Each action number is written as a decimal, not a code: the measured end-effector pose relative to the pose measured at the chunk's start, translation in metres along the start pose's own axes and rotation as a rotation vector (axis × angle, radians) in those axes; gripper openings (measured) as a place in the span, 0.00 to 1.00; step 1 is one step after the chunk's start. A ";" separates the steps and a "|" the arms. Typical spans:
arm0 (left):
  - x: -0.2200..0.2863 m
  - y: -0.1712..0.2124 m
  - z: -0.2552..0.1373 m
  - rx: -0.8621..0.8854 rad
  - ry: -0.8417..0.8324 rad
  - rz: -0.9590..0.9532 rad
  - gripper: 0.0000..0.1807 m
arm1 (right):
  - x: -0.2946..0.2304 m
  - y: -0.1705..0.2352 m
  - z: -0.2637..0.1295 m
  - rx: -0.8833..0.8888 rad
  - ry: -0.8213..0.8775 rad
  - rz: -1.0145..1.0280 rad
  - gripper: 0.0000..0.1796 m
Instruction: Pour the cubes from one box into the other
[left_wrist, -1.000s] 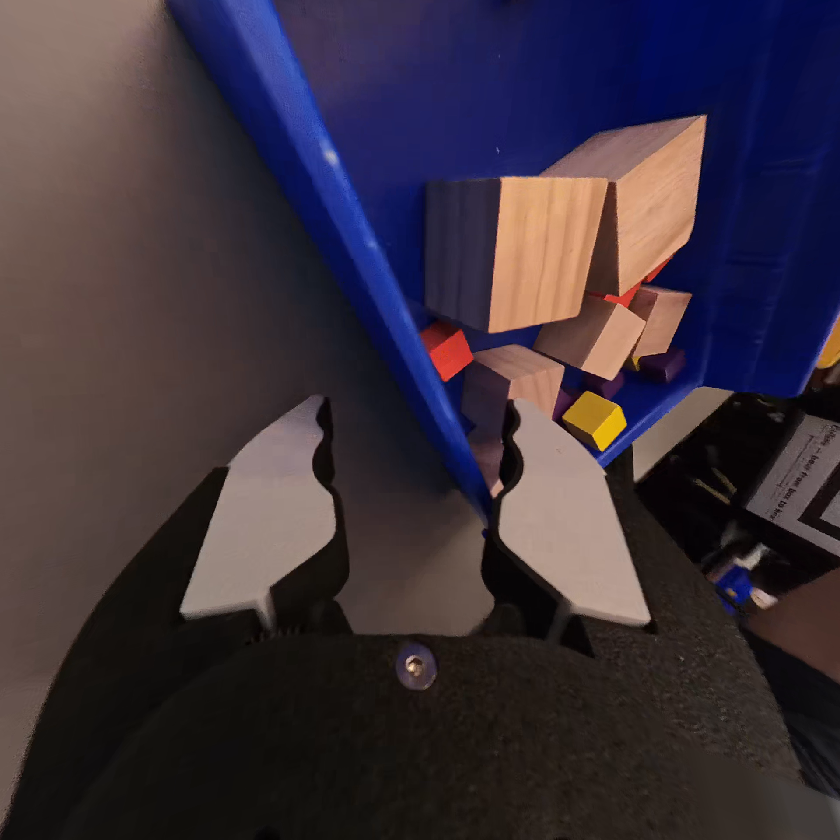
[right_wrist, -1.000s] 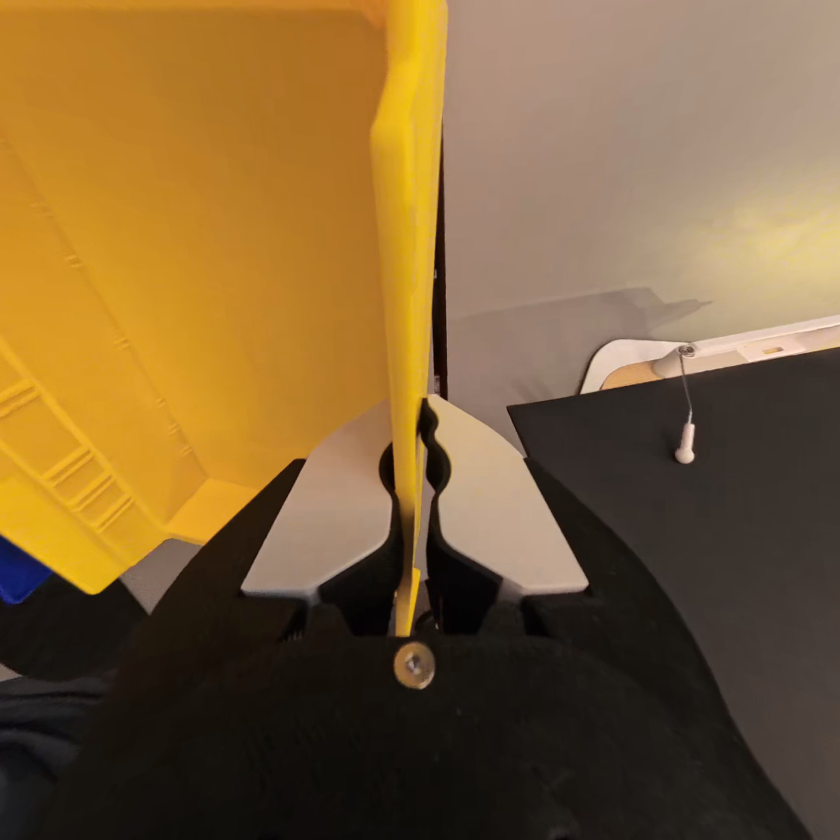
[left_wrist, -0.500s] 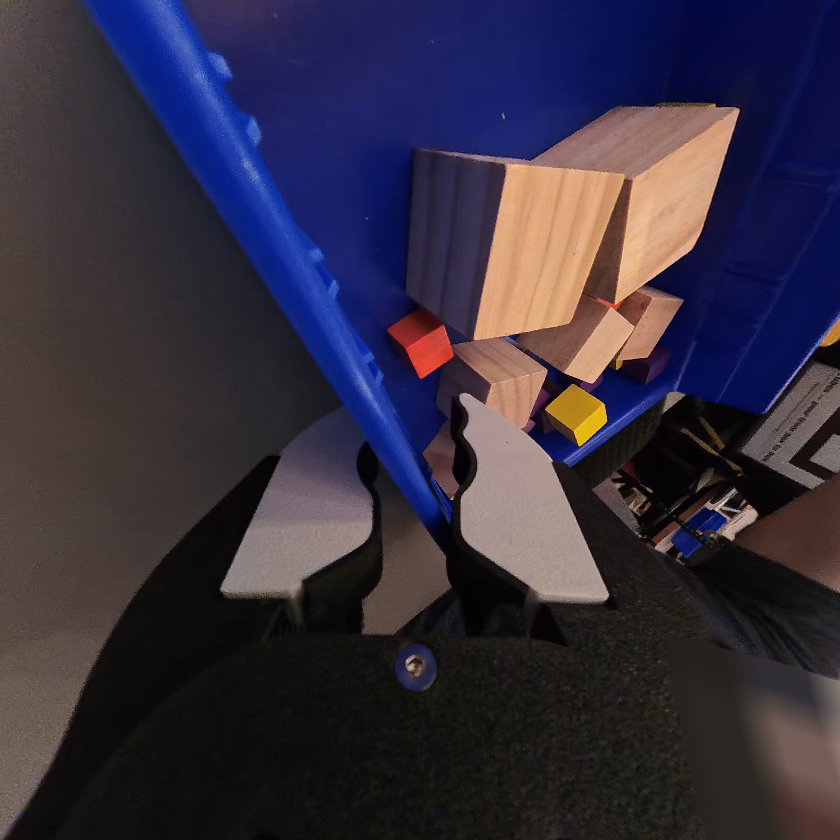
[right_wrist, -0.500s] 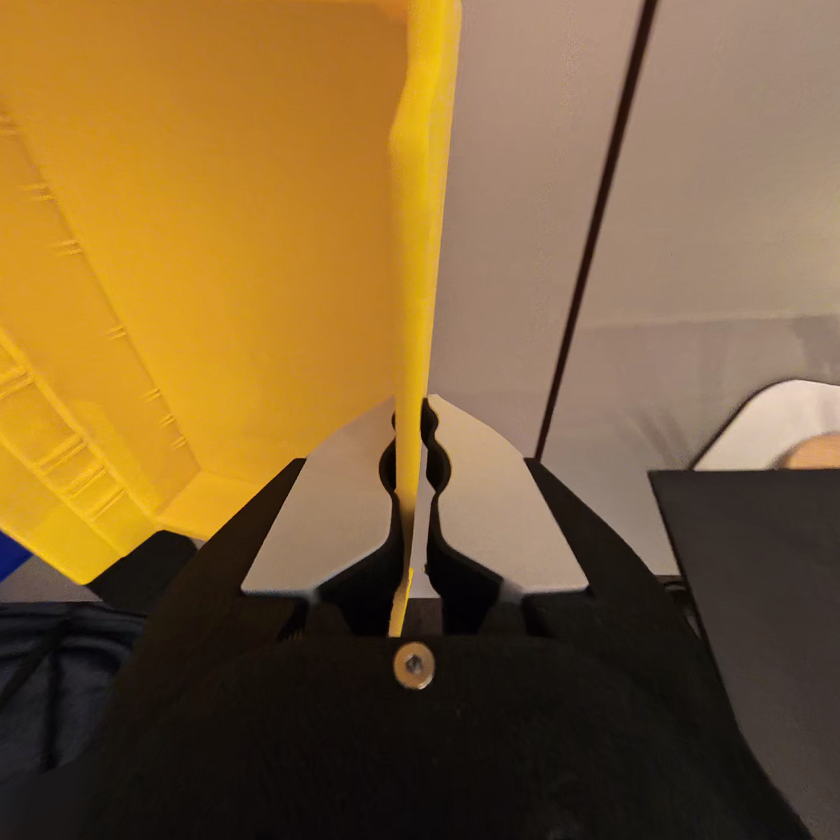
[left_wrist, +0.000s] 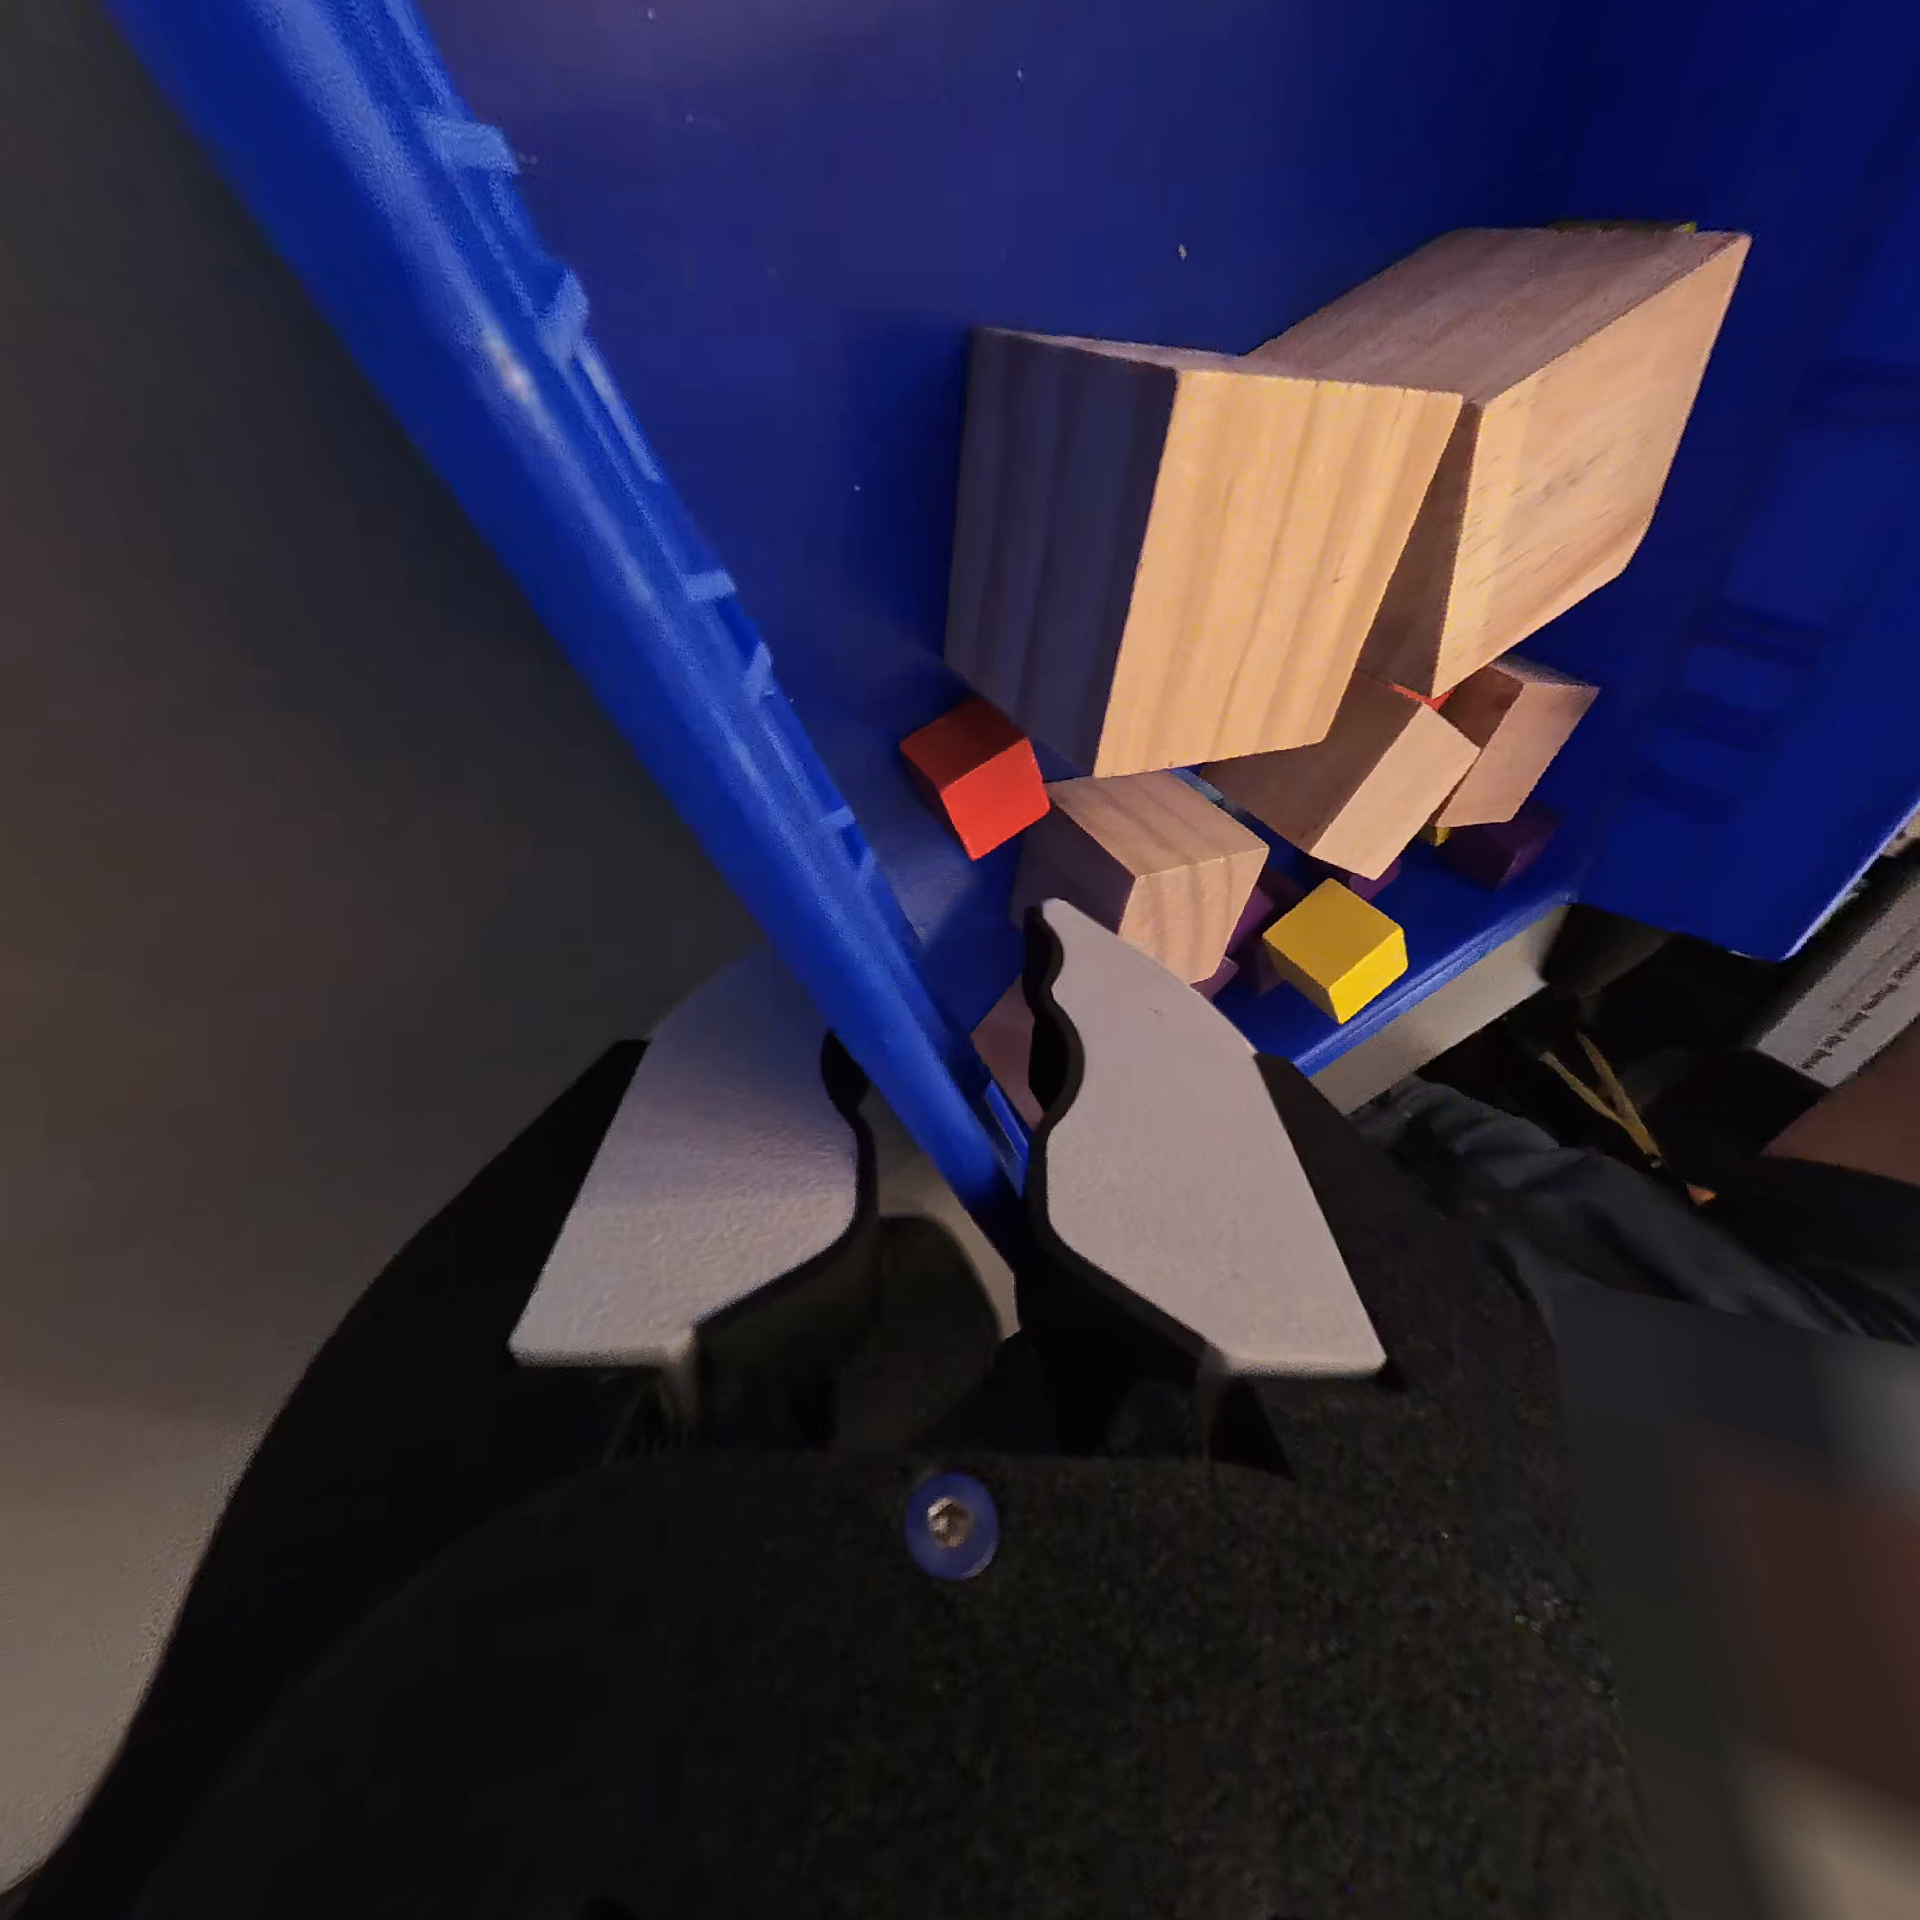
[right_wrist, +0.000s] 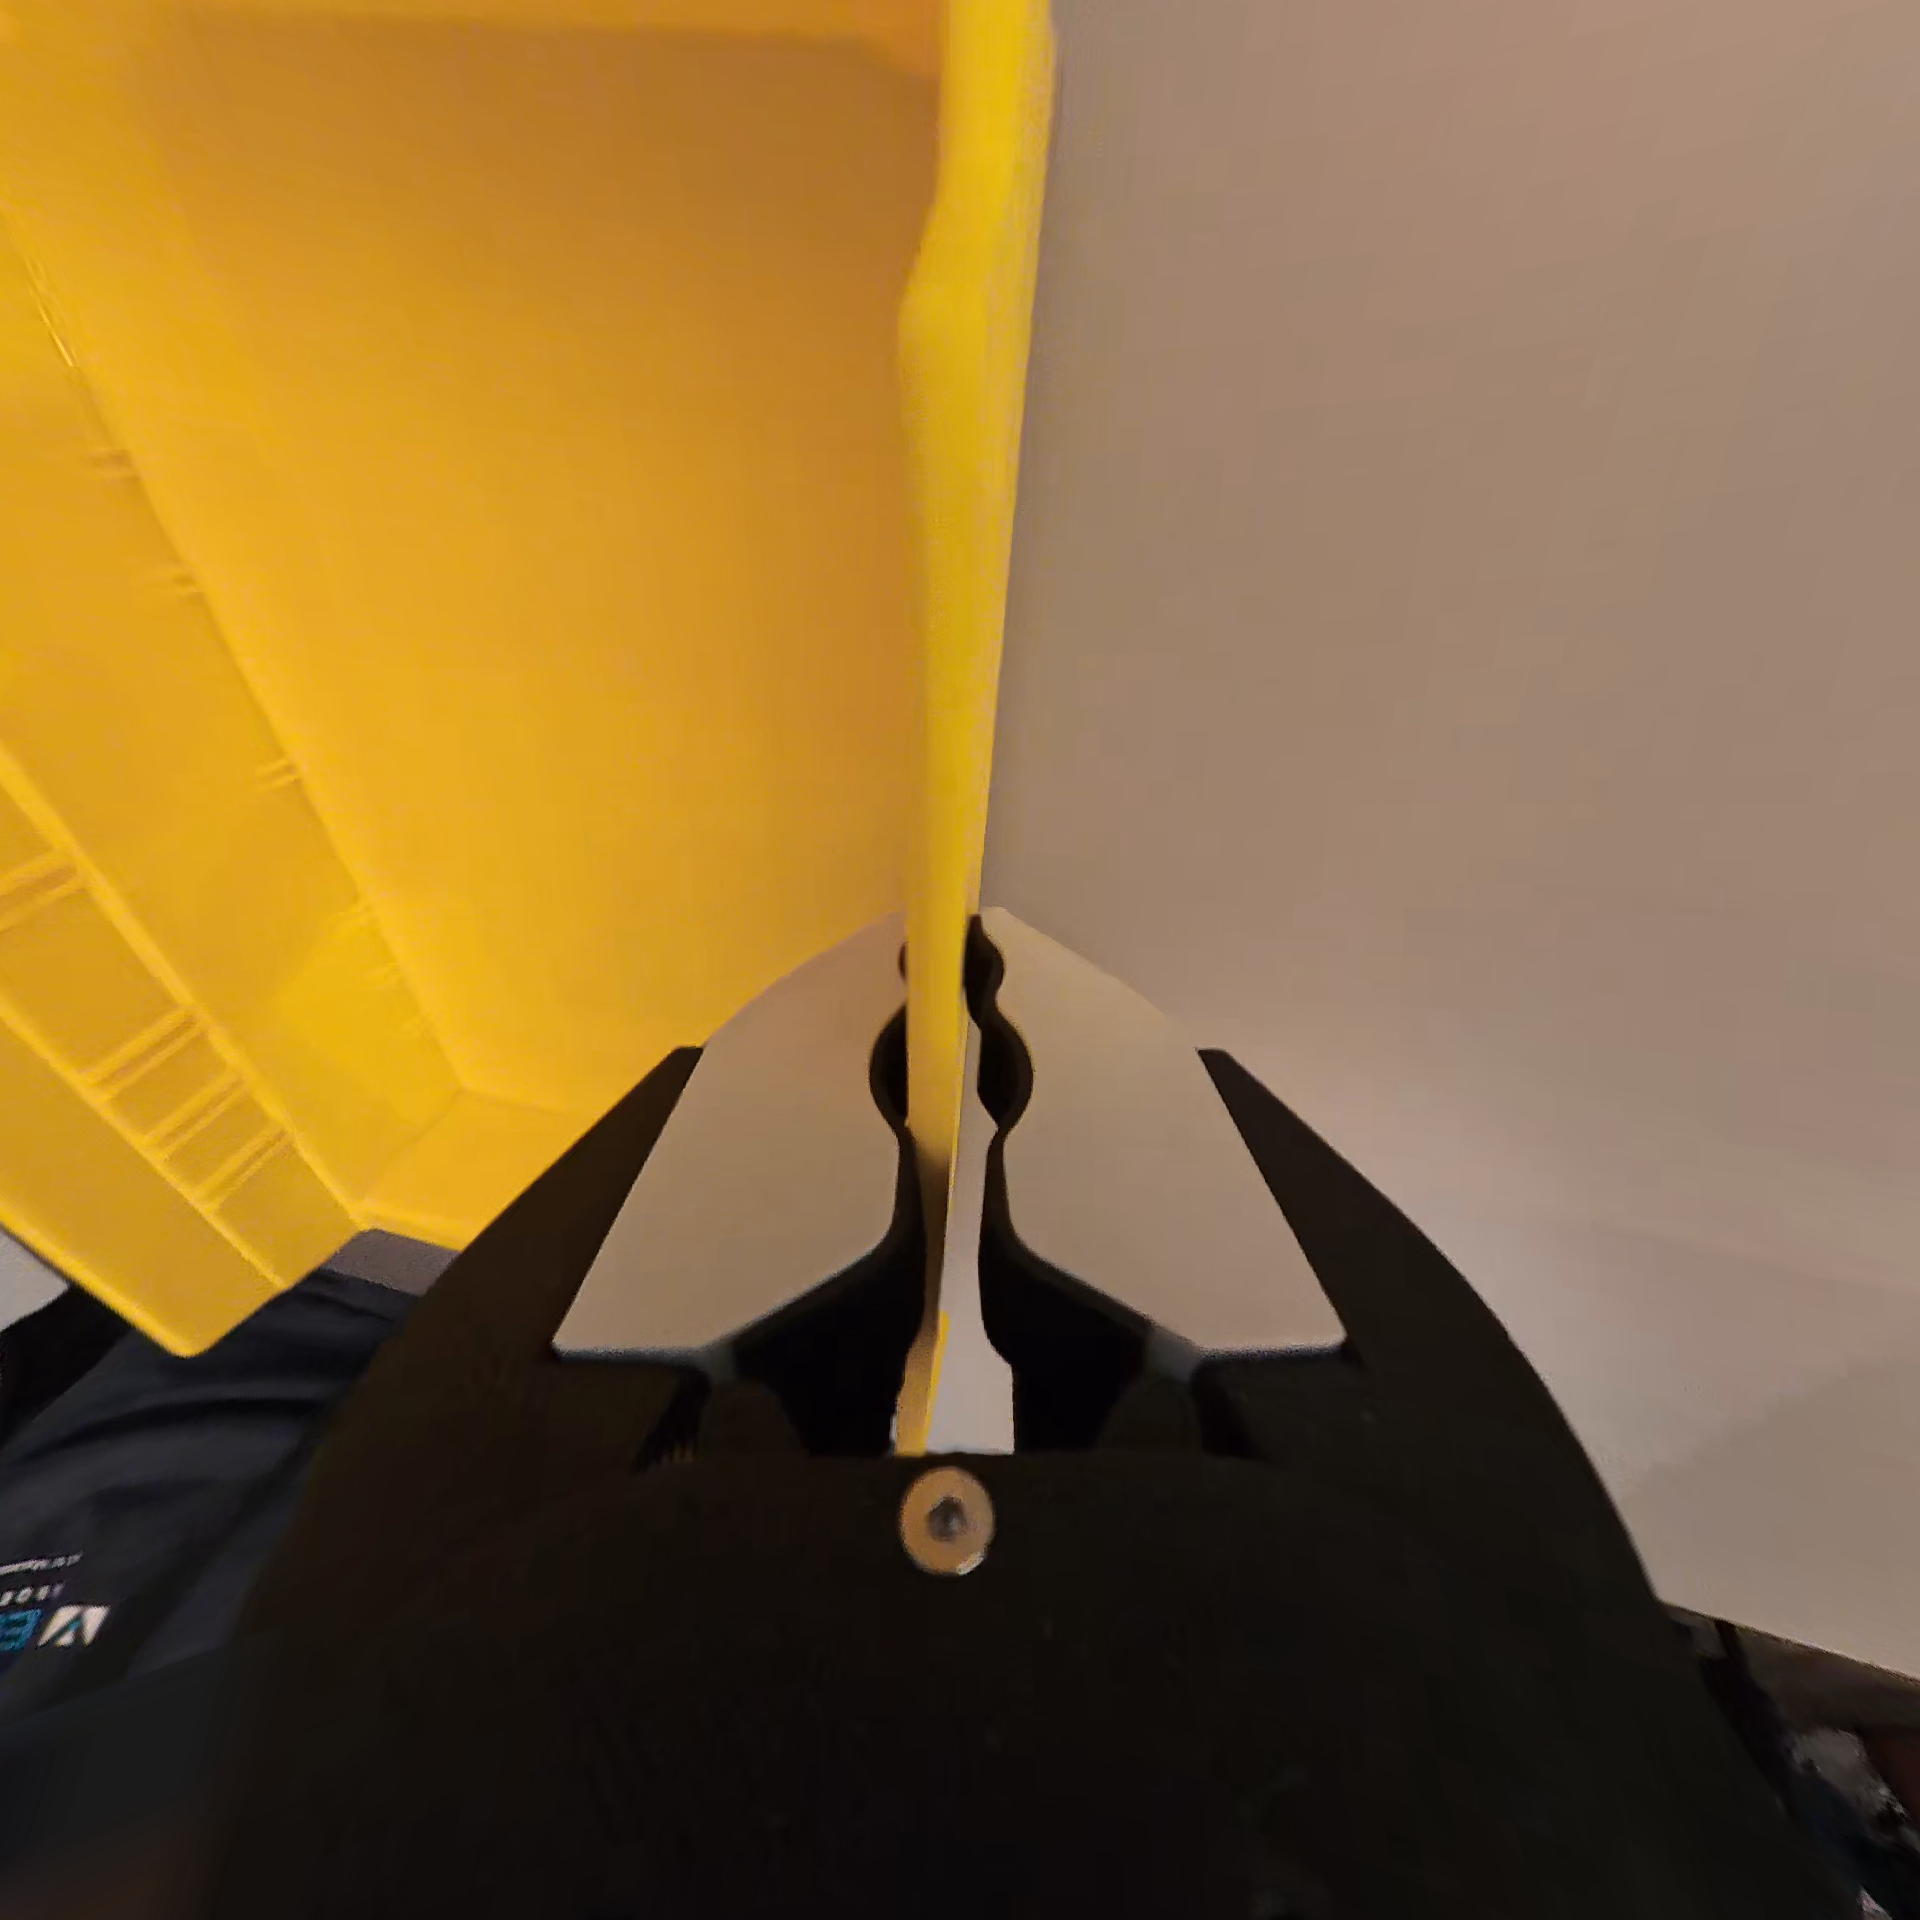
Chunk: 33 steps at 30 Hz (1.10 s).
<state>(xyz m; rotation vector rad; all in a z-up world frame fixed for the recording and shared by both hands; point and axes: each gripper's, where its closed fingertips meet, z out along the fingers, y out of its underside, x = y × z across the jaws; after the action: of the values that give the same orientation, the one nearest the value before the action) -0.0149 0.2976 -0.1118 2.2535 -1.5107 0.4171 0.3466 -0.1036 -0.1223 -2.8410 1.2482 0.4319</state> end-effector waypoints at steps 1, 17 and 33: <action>-0.012 0.004 -0.006 0.001 -0.010 -0.003 0.14 | -0.006 -0.001 0.002 0.004 -0.001 0.002 0.02; -0.103 0.050 -0.046 0.054 0.018 -0.040 0.15 | -0.070 -0.007 0.008 0.085 -0.126 -0.040 0.16; -0.120 0.053 -0.052 0.029 -0.046 -0.013 0.13 | -0.364 -0.027 -0.136 1.114 -0.333 -0.669 0.26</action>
<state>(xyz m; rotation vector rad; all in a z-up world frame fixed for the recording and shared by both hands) -0.1098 0.4017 -0.1117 2.3092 -1.5213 0.3881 0.1653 0.1619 0.0983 -1.8978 0.2372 0.0960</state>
